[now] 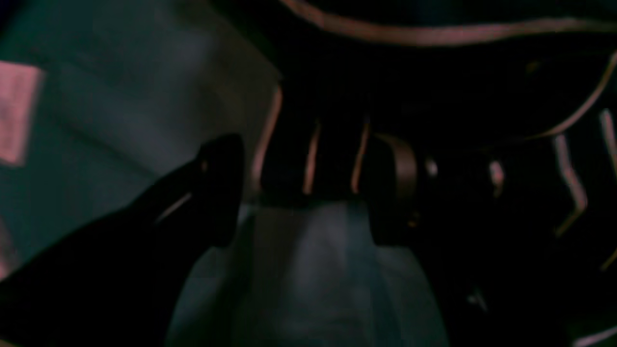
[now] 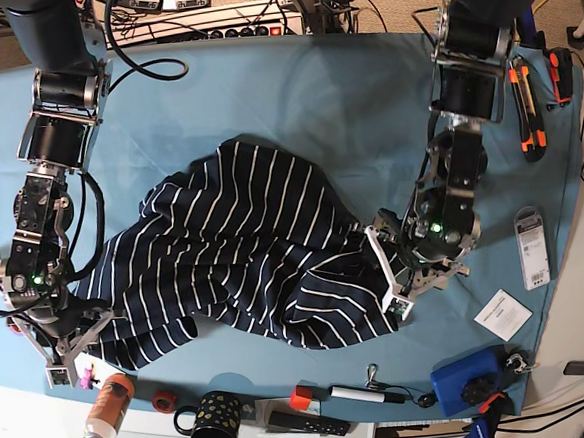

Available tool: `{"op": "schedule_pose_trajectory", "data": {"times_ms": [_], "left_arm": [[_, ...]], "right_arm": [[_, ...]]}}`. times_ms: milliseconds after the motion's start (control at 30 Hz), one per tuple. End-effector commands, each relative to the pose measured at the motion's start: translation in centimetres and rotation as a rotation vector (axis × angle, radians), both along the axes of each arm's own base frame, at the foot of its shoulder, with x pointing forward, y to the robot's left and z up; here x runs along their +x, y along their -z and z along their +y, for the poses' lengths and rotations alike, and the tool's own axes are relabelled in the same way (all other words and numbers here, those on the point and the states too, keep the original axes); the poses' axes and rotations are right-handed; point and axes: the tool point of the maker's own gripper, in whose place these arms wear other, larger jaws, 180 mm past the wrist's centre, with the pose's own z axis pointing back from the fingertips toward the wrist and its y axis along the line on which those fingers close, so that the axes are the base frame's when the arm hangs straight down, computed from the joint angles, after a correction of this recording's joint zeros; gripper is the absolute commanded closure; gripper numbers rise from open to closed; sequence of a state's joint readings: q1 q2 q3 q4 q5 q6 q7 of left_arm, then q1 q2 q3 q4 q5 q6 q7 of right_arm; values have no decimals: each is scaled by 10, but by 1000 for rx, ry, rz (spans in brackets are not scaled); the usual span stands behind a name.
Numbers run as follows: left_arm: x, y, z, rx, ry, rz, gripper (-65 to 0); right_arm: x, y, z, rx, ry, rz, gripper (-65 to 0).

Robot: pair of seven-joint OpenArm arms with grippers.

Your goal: Layout the t-shirt on the table in an organized manner, then fold the t-shirt properly

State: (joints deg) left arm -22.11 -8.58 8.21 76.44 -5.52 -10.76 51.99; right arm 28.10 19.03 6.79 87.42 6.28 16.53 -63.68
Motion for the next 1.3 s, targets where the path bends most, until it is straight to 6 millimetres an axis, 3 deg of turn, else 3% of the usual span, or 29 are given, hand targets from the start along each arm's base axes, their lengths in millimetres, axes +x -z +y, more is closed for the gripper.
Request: {"op": "schedule_pose_trajectory", "data": {"times_ms": [0,200,267,400,567,667,800,867,1100,1267], "left_arm": [[16,-15,0,-18,-7,-37,-369],[16,11,5,-40,-34,77,-355],[17,11,5,-40,-35,76,-274],[13,9,7,-23,-41,100,-5],[-2,3,16,27,-91,192,0],[-8,-10,22,55,-110,217,0],[-6,-36,30,58,-125,122,0],[-14,-38,37,64,-146,97,0],[-77,-17,74,0,-271,109,0],[-131,-24,115,-20,-369,64,0]], "right_arm": [[6,-27,-9,-13,13,-71,-176],[-8,-31,-43,44,121,-87,-176],[-16,-33,-60,71,169,-97,-176],[-37,-28,-90,103,228,-100,-176],[-71,4,-111,171,289,-72,-176],[-90,29,-112,175,271,-19,-176],[-112,63,-101,192,221,65,-176],[-122,77,-95,197,189,103,-176],[-138,99,-73,258,84,148,-176],[-136,98,-57,312,9,146,-176]]}}
